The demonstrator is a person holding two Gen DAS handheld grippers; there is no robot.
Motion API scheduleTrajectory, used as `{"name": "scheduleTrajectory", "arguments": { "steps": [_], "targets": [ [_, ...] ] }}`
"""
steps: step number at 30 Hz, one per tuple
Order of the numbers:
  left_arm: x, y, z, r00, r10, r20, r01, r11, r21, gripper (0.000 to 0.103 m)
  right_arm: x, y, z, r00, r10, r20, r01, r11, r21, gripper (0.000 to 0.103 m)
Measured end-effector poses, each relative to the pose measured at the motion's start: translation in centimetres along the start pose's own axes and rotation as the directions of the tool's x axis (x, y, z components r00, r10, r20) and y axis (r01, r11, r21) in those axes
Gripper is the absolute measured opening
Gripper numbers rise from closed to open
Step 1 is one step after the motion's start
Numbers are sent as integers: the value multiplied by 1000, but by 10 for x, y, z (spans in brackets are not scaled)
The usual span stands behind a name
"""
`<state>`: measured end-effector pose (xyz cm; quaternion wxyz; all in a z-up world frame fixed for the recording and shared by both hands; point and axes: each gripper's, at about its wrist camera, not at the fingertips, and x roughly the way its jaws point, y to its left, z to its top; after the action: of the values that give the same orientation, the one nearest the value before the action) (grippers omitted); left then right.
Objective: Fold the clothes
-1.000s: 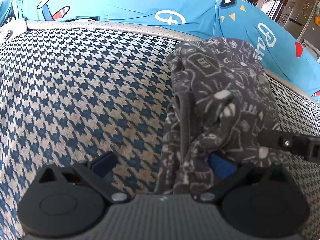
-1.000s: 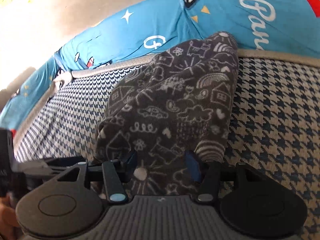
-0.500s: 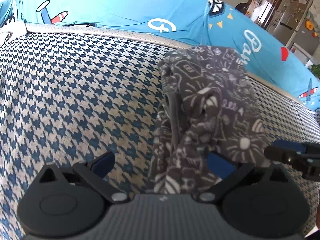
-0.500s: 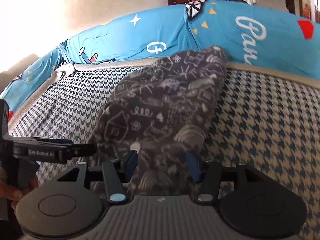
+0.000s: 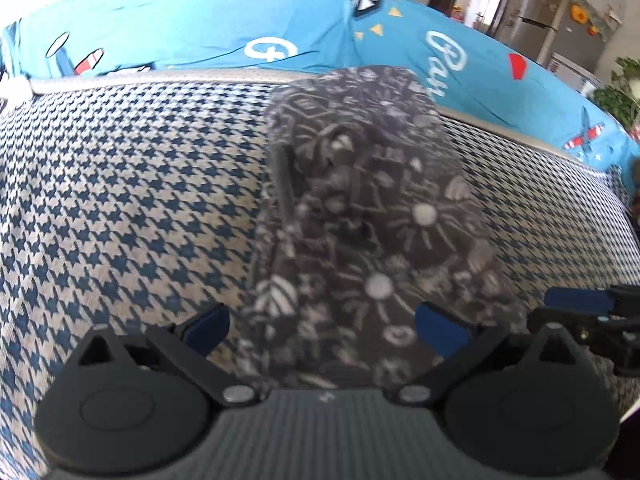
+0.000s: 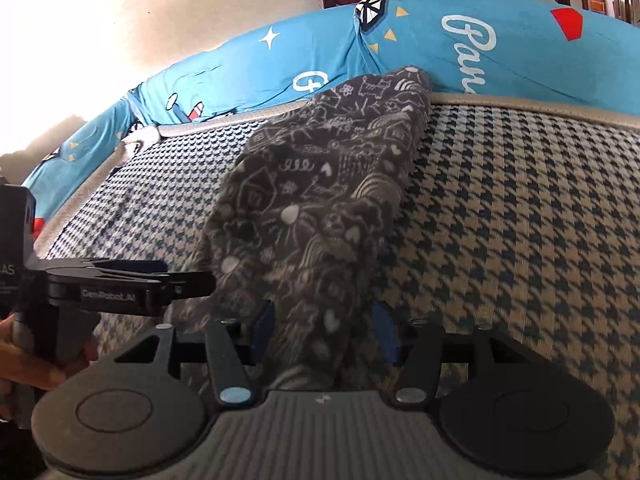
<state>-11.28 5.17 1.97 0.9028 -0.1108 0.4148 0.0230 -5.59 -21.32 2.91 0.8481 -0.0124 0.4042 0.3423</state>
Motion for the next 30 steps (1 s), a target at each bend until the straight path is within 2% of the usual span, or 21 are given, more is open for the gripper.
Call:
{"name": "scheduleTrajectory", "arguments": {
  "steps": [7,9,12,16,23,26,30],
  "targets": [
    [-9,-12,-23,1000,-17,-17,17,1000,25,103,-9,7,-30,999,24,-41,-25,1000,-7,57],
    [-8,-14,-29,999,1,-34,0,999,38,103,-8,10,-37,998,24,-57,-25,1000,-18,62],
    [-4,-12,-36,998,40,-57,-37,998,54,103,-1,16,-45,997,-3,-80,0,999,-42,62],
    [-4,-4,-40,996,49,-69,-46,998,37,103,5,18,-51,995,-25,-98,18,997,-75,62],
    [-10,1,-43,998,37,-56,-36,999,21,103,2,14,-52,996,-21,-91,16,999,-52,65],
    [-14,1,-46,999,22,-46,-22,1000,20,103,-10,13,-54,998,-17,-59,15,999,-36,65],
    [-21,1,-53,999,0,-40,0,1000,9,103,-20,13,-62,998,16,-55,-16,1000,-3,65]
  ]
}}
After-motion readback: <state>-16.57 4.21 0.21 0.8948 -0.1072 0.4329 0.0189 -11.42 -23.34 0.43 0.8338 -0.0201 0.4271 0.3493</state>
